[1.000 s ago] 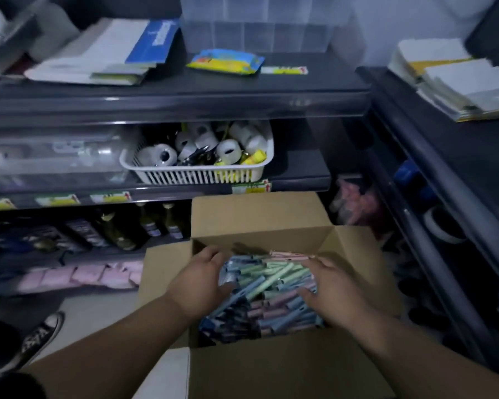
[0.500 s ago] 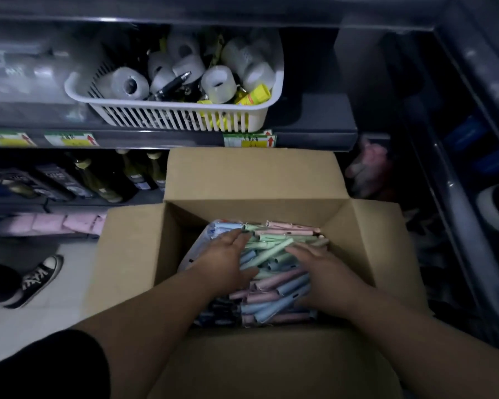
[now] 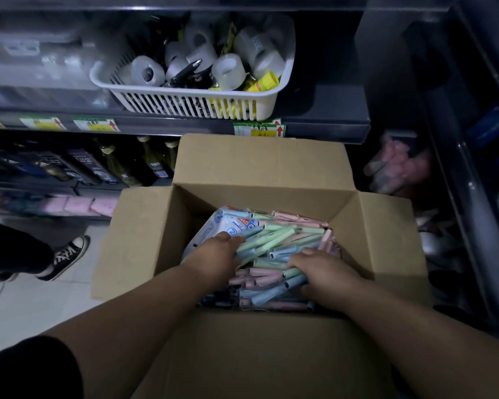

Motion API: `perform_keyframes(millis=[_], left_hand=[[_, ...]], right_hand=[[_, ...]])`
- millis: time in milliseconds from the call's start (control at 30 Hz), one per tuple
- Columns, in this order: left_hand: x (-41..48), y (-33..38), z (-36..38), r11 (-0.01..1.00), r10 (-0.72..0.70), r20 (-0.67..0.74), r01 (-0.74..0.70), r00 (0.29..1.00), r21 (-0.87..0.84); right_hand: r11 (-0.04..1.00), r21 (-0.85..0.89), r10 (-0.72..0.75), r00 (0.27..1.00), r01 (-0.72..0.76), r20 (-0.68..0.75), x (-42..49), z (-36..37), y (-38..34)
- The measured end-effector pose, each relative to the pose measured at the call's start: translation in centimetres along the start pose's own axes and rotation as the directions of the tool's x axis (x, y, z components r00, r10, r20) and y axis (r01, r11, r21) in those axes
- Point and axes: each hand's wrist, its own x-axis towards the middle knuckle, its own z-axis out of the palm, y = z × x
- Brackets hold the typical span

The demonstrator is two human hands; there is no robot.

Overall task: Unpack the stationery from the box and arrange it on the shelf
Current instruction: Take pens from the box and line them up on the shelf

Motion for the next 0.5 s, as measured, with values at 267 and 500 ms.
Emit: perform_keyframes(millis=[267, 500], left_hand=[[-0.4, -1.6, 0.1, 0.991, -0.126, -0.086, 0.130, 0.988, 0.043], [2.4, 0.2, -0.4, 0.997, -0.066, -0.060, 0.068, 0.996, 0.034]], right_hand=[[0.985, 0.123, 0.128, 0.990, -0.119, -0.060, 0.4, -1.2, -0.3], [0.855, 0.411, 0.381, 0.921, -0.317, -0.080, 0.5, -1.1, 0.6]])
